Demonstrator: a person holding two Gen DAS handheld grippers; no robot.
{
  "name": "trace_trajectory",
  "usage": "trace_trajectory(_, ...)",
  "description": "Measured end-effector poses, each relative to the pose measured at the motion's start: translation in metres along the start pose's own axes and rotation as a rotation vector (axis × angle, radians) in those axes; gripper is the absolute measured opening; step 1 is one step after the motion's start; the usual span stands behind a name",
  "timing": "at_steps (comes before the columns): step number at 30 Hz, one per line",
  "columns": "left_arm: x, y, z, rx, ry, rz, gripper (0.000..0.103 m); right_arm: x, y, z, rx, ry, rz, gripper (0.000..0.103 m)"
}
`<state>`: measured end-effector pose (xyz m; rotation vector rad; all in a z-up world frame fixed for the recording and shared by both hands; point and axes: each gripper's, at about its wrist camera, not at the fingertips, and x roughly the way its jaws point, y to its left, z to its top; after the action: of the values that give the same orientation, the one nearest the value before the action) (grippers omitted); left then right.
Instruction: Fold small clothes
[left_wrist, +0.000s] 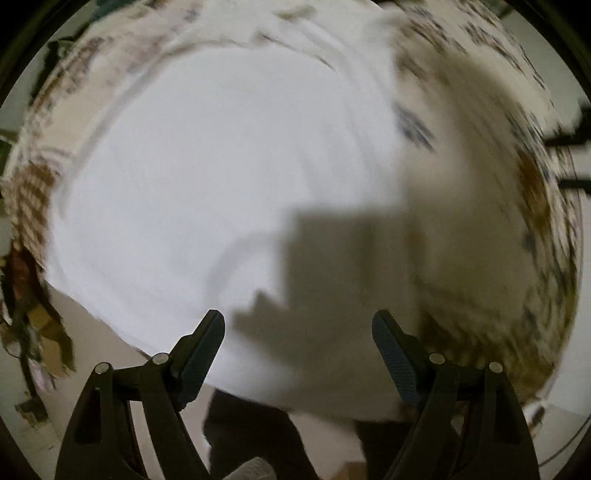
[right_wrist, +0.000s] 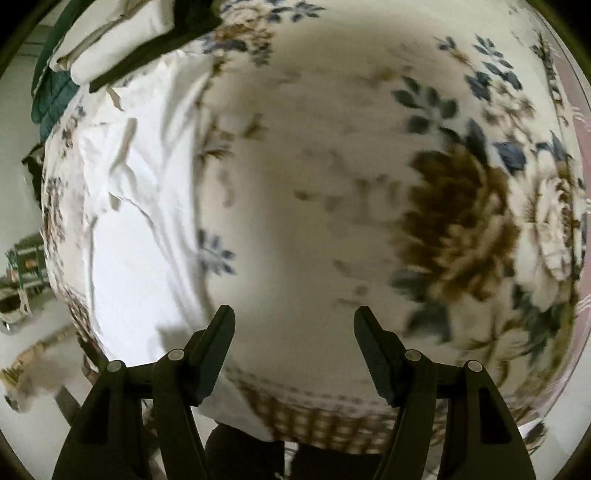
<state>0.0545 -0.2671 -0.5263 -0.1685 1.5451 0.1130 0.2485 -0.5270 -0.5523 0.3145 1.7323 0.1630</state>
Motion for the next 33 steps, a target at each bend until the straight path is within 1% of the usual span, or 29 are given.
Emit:
trace_trajectory(2,0.014,-0.026,-0.012,0.026,0.012,-0.008,0.081,-0.001,-0.017,0.001,-0.001,0.015,-0.002,0.069)
trace_trajectory(3,0.022,-0.038,-0.015,0.042,0.019,0.001,0.081,-0.002,-0.025,0.003,-0.005,0.016,-0.002,0.069)
trace_trajectory(4,0.033,-0.049,-0.018,0.062,0.026,0.022,0.081,-0.003,-0.030,0.006,-0.009,0.014,-0.004,0.069)
trace_trajectory(5,0.045,-0.059,-0.021,0.077,0.030,0.045,0.078,-0.002,-0.032,0.010,-0.011,0.013,-0.005,0.069)
trace_trajectory(6,0.056,-0.066,-0.021,0.081,0.033,0.061,0.069,-0.002,-0.033,0.014,-0.014,0.012,-0.005,0.069)
trace_trajectory(7,0.064,-0.067,-0.021,0.077,0.034,0.086,0.039,-0.003,-0.035,0.021,-0.025,0.009,-0.003,0.069)
trace_trajectory(8,0.067,-0.067,-0.020,0.072,0.027,0.112,0.019,-0.004,-0.033,0.028,-0.036,0.006,-0.003,0.069)
trace_trajectory(9,0.067,-0.063,-0.018,0.058,0.016,0.119,0.014,-0.004,-0.030,0.034,-0.051,0.004,-0.004,0.069)
trace_trajectory(10,0.060,-0.052,-0.016,0.004,-0.008,0.072,0.006,-0.003,-0.026,0.041,-0.069,0.003,-0.007,0.069)
trace_trajectory(12,0.047,-0.039,-0.016,-0.052,-0.043,0.009,0.005,0.002,-0.016,0.060,-0.107,0.002,-0.003,0.069)
trace_trajectory(14,0.030,-0.031,-0.020,-0.062,-0.072,-0.029,0.004,0.009,0.001,0.080,-0.140,0.000,0.032,0.069)
trace_trajectory(16,0.017,-0.028,-0.022,-0.052,-0.090,-0.021,0.002,0.016,0.017,0.101,-0.167,0.004,0.091,0.069)
trace_trajectory(18,0.003,-0.022,-0.021,-0.063,-0.107,-0.025,0.002,0.026,0.038,0.131,-0.182,-0.003,0.161,0.069)
trace_trajectory(21,-0.016,-0.003,-0.013,-0.099,-0.130,-0.026,0.002,0.037,0.063,0.170,-0.175,-0.015,0.254,0.069)
trace_trajectory(22,-0.018,-0.002,-0.019,-0.106,-0.135,-0.025,0.002,0.043,0.073,0.189,-0.164,-0.013,0.290,0.069)
trace_trajectory(24,-0.027,0.008,-0.013,-0.124,-0.147,-0.025,0.002,0.055,0.083,0.212,-0.137,-0.009,0.309,0.069)
trace_trajectory(25,-0.026,0.015,-0.020,-0.128,-0.152,-0.024,0.002,0.062,0.087,0.224,-0.119,-0.002,0.316,0.069)
trace_trajectory(27,-0.028,0.024,-0.016,-0.132,-0.154,-0.022,0.002,0.077,0.094,0.244,-0.076,0.005,0.314,0.068)
trace_trajectory(28,-0.028,0.027,-0.014,-0.134,-0.152,-0.020,0.002,0.086,0.097,0.251,-0.055,0.018,0.323,0.066)
trace_trajectory(29,-0.027,0.028,-0.010,-0.137,-0.154,-0.016,0.002,0.092,0.098,0.254,-0.038,0.028,0.332,0.047)
trace_trajectory(30,-0.029,0.032,-0.011,-0.140,-0.156,-0.014,0.002,0.099,0.101,0.257,-0.021,0.039,0.346,0.024)
trace_trajectory(32,-0.039,0.046,-0.016,-0.149,-0.162,-0.021,0.002,0.106,0.108,0.258,-0.018,0.037,0.328,0.009)
trace_trajectory(33,-0.042,0.053,-0.014,-0.155,-0.167,-0.030,0.002,0.103,0.114,0.257,-0.027,0.017,0.319,0.006)
